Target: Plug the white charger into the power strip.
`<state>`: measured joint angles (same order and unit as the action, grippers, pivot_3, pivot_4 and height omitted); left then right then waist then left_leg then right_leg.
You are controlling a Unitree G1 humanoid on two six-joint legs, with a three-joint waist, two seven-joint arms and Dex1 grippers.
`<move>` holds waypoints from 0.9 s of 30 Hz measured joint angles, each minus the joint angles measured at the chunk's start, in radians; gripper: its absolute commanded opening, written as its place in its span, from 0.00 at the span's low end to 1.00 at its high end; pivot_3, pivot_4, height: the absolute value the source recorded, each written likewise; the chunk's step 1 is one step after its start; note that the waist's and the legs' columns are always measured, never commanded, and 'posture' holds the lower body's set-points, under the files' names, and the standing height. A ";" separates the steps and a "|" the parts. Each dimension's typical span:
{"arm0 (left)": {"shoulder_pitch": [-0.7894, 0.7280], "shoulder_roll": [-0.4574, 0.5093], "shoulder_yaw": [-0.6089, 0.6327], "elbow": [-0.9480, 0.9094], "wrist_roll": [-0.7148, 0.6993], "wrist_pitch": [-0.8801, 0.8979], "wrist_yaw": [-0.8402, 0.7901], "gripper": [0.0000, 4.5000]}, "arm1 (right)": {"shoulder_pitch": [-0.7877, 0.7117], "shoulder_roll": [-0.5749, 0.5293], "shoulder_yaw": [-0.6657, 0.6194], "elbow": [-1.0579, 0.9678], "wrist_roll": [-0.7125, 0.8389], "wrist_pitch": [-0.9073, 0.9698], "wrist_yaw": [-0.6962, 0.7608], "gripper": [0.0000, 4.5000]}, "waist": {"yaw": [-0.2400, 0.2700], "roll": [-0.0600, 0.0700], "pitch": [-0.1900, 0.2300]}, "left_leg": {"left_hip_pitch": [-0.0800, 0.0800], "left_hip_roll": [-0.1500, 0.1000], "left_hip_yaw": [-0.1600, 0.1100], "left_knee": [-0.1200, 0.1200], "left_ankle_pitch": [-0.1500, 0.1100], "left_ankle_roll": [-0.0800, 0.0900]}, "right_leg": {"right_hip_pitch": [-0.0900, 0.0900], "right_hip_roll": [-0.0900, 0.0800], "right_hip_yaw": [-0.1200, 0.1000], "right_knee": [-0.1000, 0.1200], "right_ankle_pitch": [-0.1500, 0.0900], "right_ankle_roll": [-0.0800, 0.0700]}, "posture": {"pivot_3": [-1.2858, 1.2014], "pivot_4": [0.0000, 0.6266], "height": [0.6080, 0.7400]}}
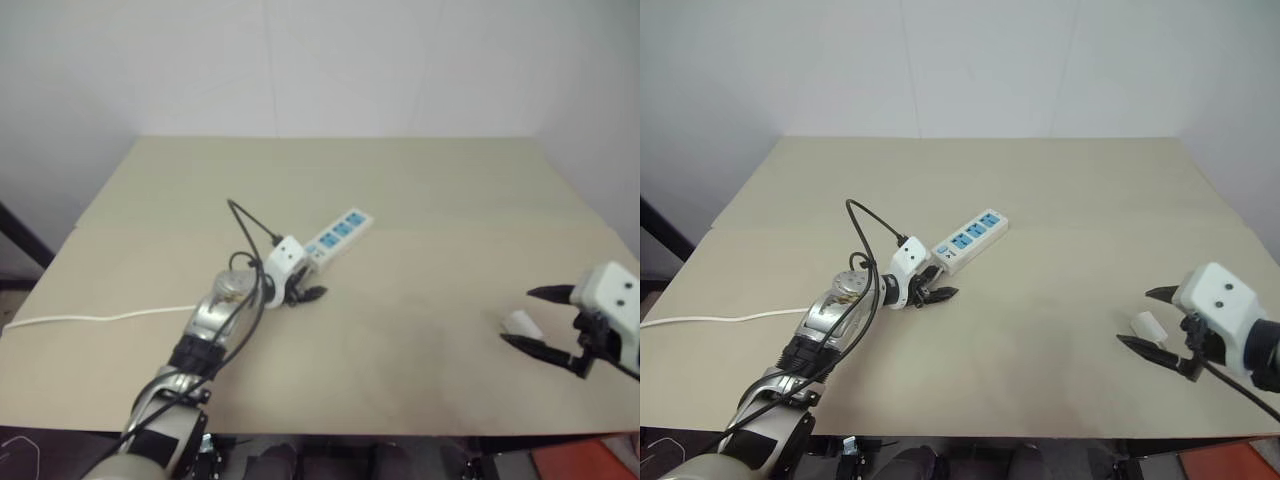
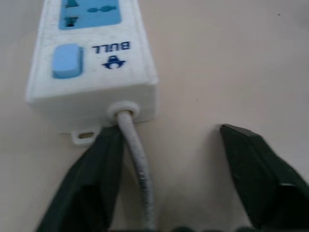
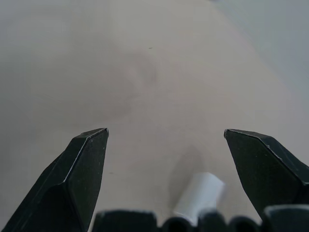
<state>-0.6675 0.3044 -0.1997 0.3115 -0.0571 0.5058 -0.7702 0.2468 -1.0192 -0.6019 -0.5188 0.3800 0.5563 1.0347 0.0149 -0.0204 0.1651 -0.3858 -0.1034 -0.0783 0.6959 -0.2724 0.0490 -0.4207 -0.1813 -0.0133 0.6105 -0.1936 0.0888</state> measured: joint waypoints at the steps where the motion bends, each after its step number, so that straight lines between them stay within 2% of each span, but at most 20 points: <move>1: 0.001 0.001 0.000 -0.004 0.001 0.004 0.005 0.43 | 0.000 0.006 0.008 0.000 -0.002 0.000 -0.006 1.00 | 0.001 0.000 0.000 | 0.000 0.000 0.000 0.000 0.002 -0.004 | 0.000 0.000 0.000 0.000 0.000 0.000 | 0.52 0.24 1.00; 7: 0.019 0.015 0.002 -0.036 0.000 0.024 0.015 0.00 | -0.031 0.008 0.052 0.003 -0.005 0.000 -0.025 1.00 | 0.001 0.000 0.000 | 0.000 0.000 0.000 0.000 0.002 -0.003 | 0.000 0.000 0.000 0.000 0.000 0.000 | 0.52 0.24 1.00; 12: 0.069 0.045 0.002 -0.109 -0.012 0.034 0.000 0.00 | -0.051 0.008 0.087 0.024 -0.009 -0.006 -0.035 1.00 | -0.002 0.000 0.000 | 0.000 0.000 0.000 0.000 0.002 -0.004 | -0.001 0.000 0.000 0.000 0.000 0.000 | 0.52 0.24 1.00; 19: 0.268 0.195 0.032 -0.406 -0.084 0.134 -0.055 0.00 | -0.050 0.010 0.111 0.045 -0.024 -0.035 -0.036 1.00 | -0.008 0.000 0.000 | 0.001 0.002 0.000 -0.001 0.000 -0.001 | -0.001 0.002 0.001 0.001 0.000 0.000 | 0.52 0.24 1.00; 23: 0.379 0.271 0.079 -0.511 -0.153 0.155 -0.109 0.00 | -0.052 0.017 0.135 0.060 -0.026 -0.040 -0.039 1.00 | -0.004 0.001 0.000 | 0.001 0.002 0.000 -0.001 -0.001 0.001 | -0.001 0.001 0.001 0.001 0.000 -0.001 | 0.52 0.24 1.00; 27: 0.408 0.297 0.092 -0.512 -0.187 0.100 -0.162 0.26 | -0.073 0.019 0.161 0.063 -0.027 -0.052 -0.047 1.00 | 0.002 0.001 0.000 | 0.001 0.002 0.000 -0.001 -0.001 0.001 | -0.001 0.001 0.001 0.000 0.001 -0.001 | 0.52 0.24 1.00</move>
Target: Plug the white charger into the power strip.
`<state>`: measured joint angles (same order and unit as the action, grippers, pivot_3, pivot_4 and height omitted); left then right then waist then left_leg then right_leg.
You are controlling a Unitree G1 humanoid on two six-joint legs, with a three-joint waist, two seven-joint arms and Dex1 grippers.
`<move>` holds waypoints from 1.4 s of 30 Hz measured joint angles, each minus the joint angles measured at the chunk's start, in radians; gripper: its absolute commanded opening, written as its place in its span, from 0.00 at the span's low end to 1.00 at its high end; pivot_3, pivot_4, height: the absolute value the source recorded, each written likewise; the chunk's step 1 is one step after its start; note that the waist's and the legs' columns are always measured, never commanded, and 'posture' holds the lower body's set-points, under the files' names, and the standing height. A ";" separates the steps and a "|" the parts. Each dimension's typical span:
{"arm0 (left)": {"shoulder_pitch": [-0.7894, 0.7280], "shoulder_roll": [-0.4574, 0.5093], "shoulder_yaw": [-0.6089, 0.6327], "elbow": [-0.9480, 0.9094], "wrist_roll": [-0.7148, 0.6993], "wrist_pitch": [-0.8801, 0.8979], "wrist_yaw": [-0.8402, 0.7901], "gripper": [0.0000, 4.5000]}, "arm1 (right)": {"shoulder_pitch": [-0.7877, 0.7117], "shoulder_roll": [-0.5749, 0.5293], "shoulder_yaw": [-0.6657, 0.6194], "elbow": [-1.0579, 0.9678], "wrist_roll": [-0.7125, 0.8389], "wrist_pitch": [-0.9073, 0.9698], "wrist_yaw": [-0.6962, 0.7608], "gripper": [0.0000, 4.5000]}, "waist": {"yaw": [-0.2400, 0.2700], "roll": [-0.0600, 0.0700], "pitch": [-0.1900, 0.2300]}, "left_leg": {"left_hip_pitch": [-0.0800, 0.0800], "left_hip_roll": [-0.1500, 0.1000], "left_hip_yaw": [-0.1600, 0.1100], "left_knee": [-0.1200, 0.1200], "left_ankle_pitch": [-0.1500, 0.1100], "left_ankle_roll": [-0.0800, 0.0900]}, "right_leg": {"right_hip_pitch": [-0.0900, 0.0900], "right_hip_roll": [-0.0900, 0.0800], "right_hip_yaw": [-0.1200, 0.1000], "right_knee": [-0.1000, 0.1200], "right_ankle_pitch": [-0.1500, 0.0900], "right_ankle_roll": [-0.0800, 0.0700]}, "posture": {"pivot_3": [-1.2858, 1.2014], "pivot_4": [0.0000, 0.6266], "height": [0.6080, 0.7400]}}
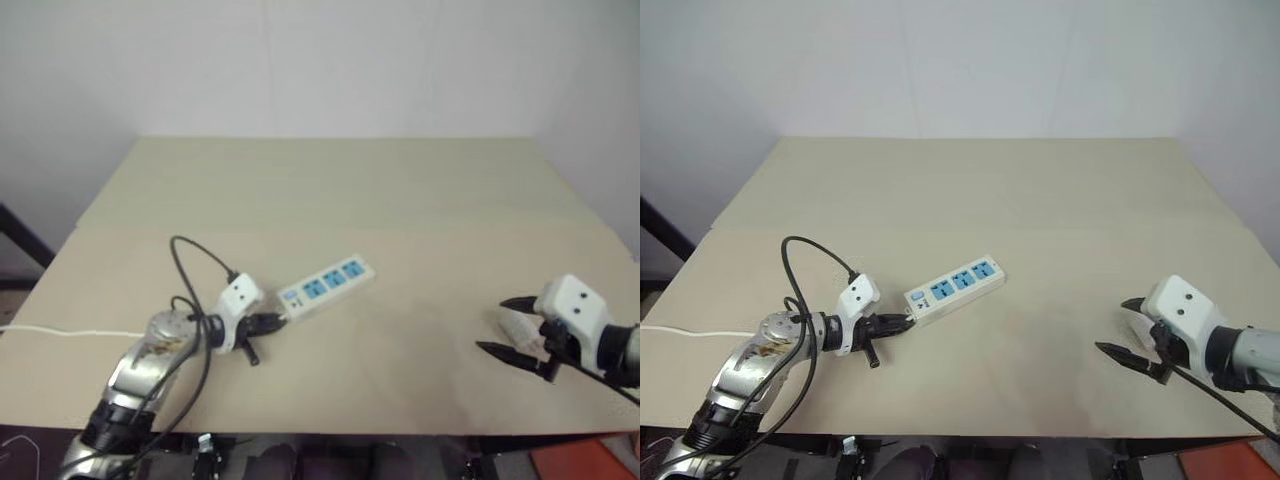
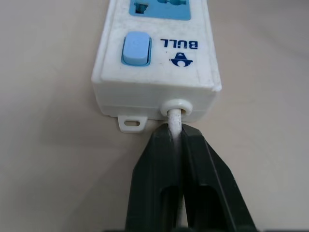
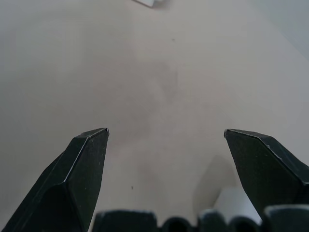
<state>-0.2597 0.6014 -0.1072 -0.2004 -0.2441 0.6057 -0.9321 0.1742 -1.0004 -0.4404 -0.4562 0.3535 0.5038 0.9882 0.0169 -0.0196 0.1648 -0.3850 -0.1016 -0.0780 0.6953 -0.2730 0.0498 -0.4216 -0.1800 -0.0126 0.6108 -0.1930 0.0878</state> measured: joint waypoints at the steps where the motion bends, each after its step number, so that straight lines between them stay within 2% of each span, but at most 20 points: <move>1: 0.007 0.003 0.006 0.006 -0.008 -0.048 -0.025 0.33 | -0.003 0.000 0.000 0.006 0.000 -0.002 -0.002 1.00 | 0.000 0.000 0.000 | 0.000 0.000 0.000 0.000 0.000 0.000 | 0.000 0.000 0.000 0.000 0.000 0.000 | 0.52 0.24 1.00; 7: 0.069 0.008 0.087 0.066 -0.072 -0.376 -0.169 0.75 | 0.004 0.000 -0.003 0.017 -0.007 -0.002 -0.007 1.00 | -0.002 0.000 0.000 | 0.000 0.000 0.000 0.000 0.000 0.000 | -0.001 0.000 0.000 -0.001 0.001 -0.001 | 0.52 0.24 1.00; 10: 0.072 0.008 0.138 0.104 -0.101 -0.467 -0.196 0.96 | 0.011 0.000 -0.006 0.017 -0.007 -0.002 -0.006 1.00 | -0.003 0.000 0.000 | 0.000 0.000 0.000 0.000 0.000 0.000 | 0.000 0.000 0.000 0.000 0.001 -0.001 | 0.52 0.24 1.00; 11: 0.071 0.006 0.150 0.113 -0.108 -0.486 -0.199 0.98 | 0.011 0.000 -0.007 0.017 -0.007 -0.002 -0.006 1.00 | -0.003 0.000 0.000 | 0.000 0.000 0.000 0.000 0.000 0.000 | 0.000 0.000 0.000 0.000 0.001 -0.001 | 0.52 0.24 1.00; 19: 0.045 -0.185 0.183 0.308 -0.133 -0.737 -0.156 0.98 | 0.012 0.003 -0.010 0.016 -0.007 -0.002 -0.009 1.00 | 0.000 0.000 0.000 | 0.000 0.000 0.001 0.000 0.000 0.000 | 0.000 0.000 0.000 -0.001 0.001 -0.001 | 0.52 0.24 1.00; 30: -0.038 -0.232 0.160 0.532 -0.089 -0.892 -0.162 0.98 | 0.050 0.015 -0.059 -0.033 -0.015 0.009 -0.038 1.00 | -0.001 0.000 0.000 | 0.000 0.000 0.001 0.000 0.000 0.001 | 0.000 0.000 0.000 -0.001 0.001 -0.001 | 0.52 0.24 1.00; 42: -0.042 -0.232 0.097 0.569 -0.054 -0.887 -0.177 0.98 | 0.071 0.045 -0.079 -0.061 -0.016 0.030 -0.078 1.00 | -0.003 0.000 0.000 | 0.000 0.000 0.001 0.000 -0.001 0.001 | 0.000 0.000 0.000 -0.001 0.001 -0.001 | 0.52 0.24 1.00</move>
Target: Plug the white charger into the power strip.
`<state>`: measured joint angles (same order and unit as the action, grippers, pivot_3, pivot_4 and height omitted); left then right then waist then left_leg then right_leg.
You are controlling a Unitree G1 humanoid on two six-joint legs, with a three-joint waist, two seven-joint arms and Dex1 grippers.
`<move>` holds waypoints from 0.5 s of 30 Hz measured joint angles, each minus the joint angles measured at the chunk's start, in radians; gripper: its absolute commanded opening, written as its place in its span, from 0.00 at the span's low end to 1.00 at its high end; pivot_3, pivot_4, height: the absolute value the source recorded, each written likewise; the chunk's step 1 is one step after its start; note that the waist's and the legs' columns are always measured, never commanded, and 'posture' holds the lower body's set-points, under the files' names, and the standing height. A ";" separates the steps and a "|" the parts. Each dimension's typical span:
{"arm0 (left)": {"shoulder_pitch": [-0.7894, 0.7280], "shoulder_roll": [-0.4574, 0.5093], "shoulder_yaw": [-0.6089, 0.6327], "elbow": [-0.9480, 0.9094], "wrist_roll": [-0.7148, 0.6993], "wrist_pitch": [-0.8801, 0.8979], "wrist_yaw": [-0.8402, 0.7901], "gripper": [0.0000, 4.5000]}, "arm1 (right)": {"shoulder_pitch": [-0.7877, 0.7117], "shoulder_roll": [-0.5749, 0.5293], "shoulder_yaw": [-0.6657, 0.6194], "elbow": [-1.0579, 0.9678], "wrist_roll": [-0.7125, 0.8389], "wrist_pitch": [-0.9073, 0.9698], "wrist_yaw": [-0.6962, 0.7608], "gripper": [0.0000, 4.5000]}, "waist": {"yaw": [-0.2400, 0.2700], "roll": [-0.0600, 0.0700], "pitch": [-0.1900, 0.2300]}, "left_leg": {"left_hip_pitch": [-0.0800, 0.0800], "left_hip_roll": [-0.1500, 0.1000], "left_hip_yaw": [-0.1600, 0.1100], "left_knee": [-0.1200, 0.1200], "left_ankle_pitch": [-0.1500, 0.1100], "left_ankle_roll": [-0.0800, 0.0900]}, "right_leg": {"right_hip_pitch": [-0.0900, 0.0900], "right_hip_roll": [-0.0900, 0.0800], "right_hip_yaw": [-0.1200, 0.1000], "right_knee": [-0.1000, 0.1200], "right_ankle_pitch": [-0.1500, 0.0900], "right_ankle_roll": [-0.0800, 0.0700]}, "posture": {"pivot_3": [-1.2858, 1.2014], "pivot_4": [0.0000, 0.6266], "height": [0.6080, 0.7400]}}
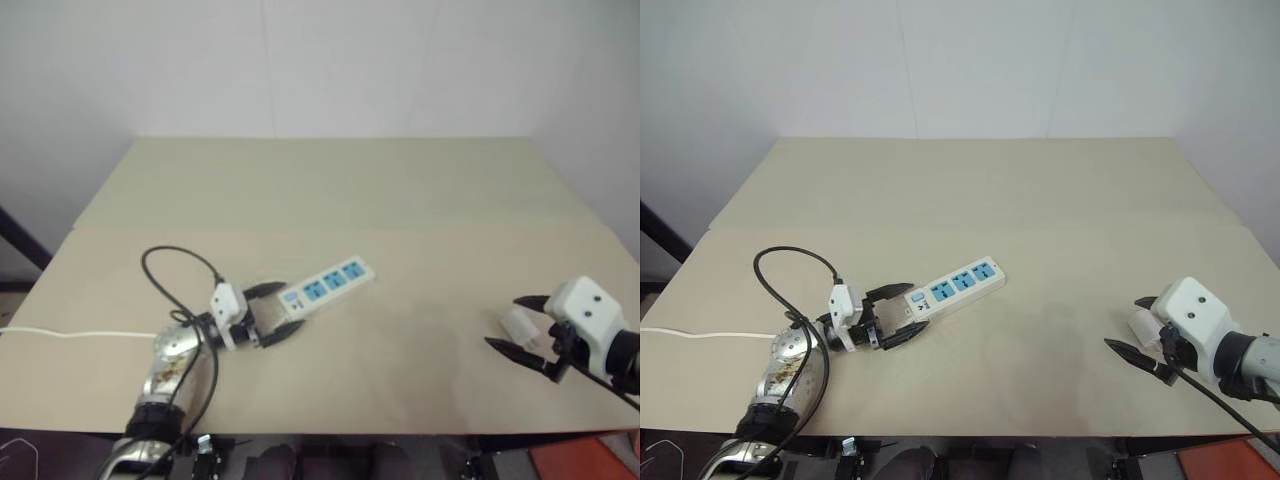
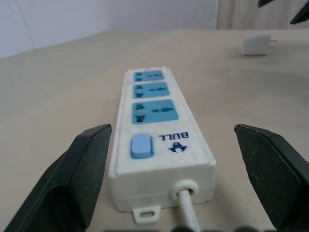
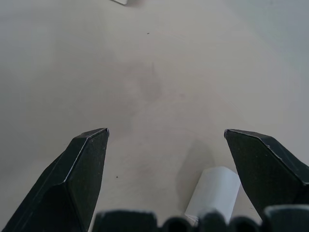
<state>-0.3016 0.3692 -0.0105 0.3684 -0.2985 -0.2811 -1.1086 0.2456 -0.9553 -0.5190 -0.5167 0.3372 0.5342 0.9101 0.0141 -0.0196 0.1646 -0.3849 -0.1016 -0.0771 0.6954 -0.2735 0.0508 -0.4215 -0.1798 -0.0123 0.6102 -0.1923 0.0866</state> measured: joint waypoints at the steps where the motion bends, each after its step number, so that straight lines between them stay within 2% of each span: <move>1: -0.002 -0.001 -0.004 0.010 0.013 -0.002 0.016 0.98 | 0.000 0.002 0.000 -0.001 0.000 0.001 -0.003 1.00 | 0.000 0.000 0.000 | 0.000 0.000 0.000 0.000 0.000 0.000 | 0.000 0.000 0.000 0.000 0.000 0.000 | 0.52 0.24 1.00; 8: -0.026 -0.018 -0.013 0.024 0.062 0.000 0.090 0.98 | 0.004 0.011 0.000 -0.016 0.000 0.019 -0.019 1.00 | 0.005 0.000 0.000 | 0.001 0.000 0.000 0.000 0.000 0.000 | 0.001 0.000 0.000 0.000 0.000 0.000 | 0.52 0.24 1.00; 15: -0.032 -0.019 -0.028 0.010 0.056 0.058 0.086 0.98 | 0.008 0.020 0.003 -0.024 -0.001 0.026 -0.030 1.00 | 0.005 0.001 -0.001 | 0.001 0.000 0.000 0.000 0.000 0.000 | 0.001 0.000 0.000 0.000 0.000 0.000 | 0.52 0.24 1.00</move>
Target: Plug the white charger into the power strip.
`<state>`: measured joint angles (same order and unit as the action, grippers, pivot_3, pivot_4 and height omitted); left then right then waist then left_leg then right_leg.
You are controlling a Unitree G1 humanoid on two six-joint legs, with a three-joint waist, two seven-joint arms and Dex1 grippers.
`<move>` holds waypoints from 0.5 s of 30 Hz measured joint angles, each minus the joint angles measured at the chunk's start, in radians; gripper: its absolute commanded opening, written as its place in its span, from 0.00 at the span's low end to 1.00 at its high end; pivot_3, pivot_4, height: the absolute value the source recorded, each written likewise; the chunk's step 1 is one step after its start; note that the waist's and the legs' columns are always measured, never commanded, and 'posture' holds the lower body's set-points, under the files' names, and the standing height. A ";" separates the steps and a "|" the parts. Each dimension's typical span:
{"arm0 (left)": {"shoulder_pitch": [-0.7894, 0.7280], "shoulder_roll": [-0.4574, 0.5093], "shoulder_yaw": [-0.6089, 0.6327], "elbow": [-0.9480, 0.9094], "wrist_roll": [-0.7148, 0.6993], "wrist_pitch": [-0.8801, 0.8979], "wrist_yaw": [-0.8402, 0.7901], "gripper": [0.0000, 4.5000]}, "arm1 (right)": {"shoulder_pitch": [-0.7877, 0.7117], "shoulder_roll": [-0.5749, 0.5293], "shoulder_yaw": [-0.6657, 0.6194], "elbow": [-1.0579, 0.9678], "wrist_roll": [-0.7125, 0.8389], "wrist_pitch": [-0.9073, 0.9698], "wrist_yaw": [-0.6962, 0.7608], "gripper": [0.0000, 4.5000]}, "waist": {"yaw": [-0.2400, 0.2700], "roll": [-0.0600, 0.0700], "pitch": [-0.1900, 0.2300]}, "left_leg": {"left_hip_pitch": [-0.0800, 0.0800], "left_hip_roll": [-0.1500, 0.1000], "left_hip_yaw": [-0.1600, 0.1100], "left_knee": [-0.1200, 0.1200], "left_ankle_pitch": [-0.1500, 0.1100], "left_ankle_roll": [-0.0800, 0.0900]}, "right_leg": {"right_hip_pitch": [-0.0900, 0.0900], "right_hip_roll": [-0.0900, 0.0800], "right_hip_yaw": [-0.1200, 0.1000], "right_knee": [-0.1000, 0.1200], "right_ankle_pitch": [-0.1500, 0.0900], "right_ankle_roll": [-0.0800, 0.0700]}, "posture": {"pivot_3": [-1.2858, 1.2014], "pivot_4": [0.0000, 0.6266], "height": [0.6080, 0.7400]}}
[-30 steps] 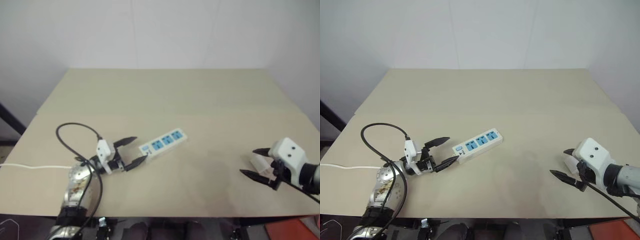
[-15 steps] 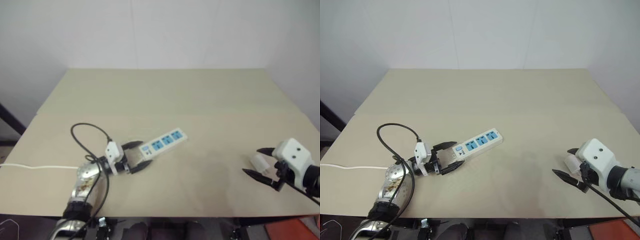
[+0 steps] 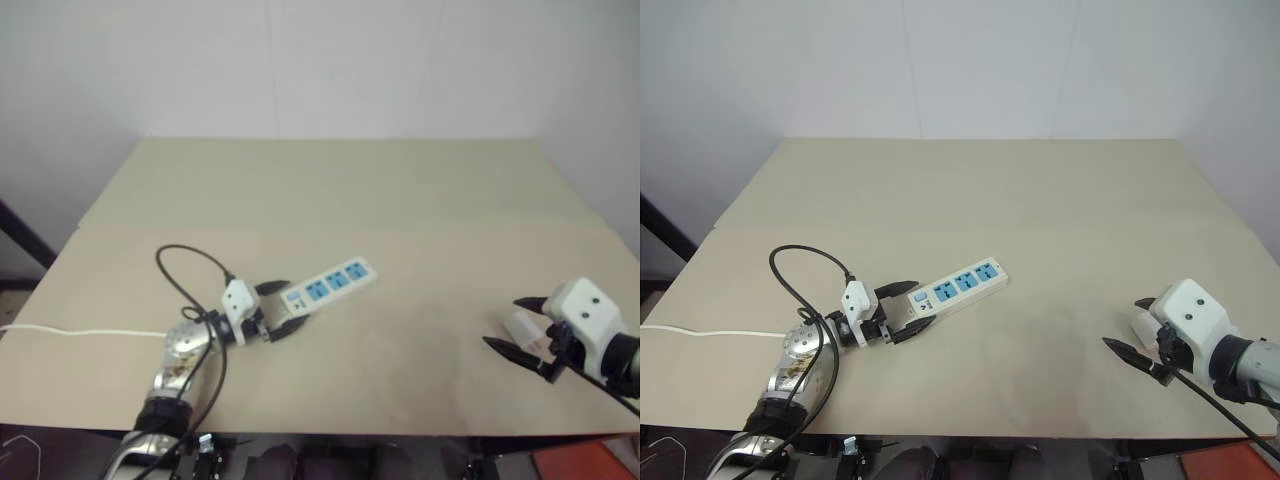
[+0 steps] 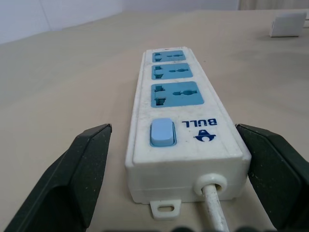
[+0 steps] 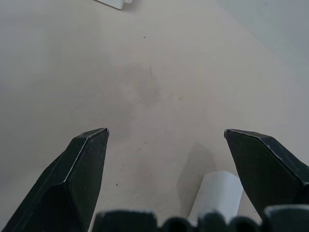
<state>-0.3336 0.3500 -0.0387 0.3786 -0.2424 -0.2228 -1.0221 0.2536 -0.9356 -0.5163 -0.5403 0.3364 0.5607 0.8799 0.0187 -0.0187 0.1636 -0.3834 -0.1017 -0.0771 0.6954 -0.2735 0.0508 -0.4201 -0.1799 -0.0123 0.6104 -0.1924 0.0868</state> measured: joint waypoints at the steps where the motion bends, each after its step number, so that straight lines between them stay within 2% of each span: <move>1: 0.000 0.003 -0.001 -0.007 -0.004 0.019 -0.002 0.98 | 0.000 0.000 0.000 0.000 0.000 0.001 -0.001 1.00 | 0.000 0.000 0.000 | 0.000 0.000 0.000 0.000 0.000 0.000 | 0.000 0.000 0.000 0.000 0.000 0.000 | 0.52 0.24 1.00; 9: 0.000 0.033 -0.023 -0.039 0.007 0.070 -0.008 0.98 | -0.003 0.000 0.022 0.000 -0.008 0.004 -0.013 1.00 | -0.005 0.000 0.000 | 0.000 0.000 0.000 0.000 0.000 0.000 | 0.000 0.000 0.000 0.000 0.000 0.000 | 0.52 0.24 1.00; 14: 0.002 0.034 -0.023 -0.052 0.006 0.093 -0.003 0.72 | -0.007 0.000 0.035 0.002 -0.018 0.004 -0.016 1.00 | -0.004 0.001 -0.001 | 0.000 0.000 0.000 0.000 0.000 0.000 | 0.000 0.000 0.000 0.000 0.000 0.000 | 0.52 0.24 1.00; 15: 0.003 0.033 -0.023 -0.054 0.006 0.093 0.001 0.72 | -0.007 0.000 0.035 0.002 -0.019 0.004 -0.016 1.00 | -0.004 0.001 -0.001 | 0.000 0.000 0.000 0.000 0.000 0.000 | 0.000 0.000 0.000 0.000 0.000 0.000 | 0.52 0.24 1.00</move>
<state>-0.3305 0.3831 -0.0618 0.3247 -0.2366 -0.1301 -1.0215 0.2466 -0.9356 -0.4809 -0.5387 0.3171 0.5648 0.8635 0.0147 -0.0177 0.1628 -0.3831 -0.1016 -0.0770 0.6954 -0.2736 0.0510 -0.4200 -0.1800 -0.0122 0.6104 -0.1925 0.0870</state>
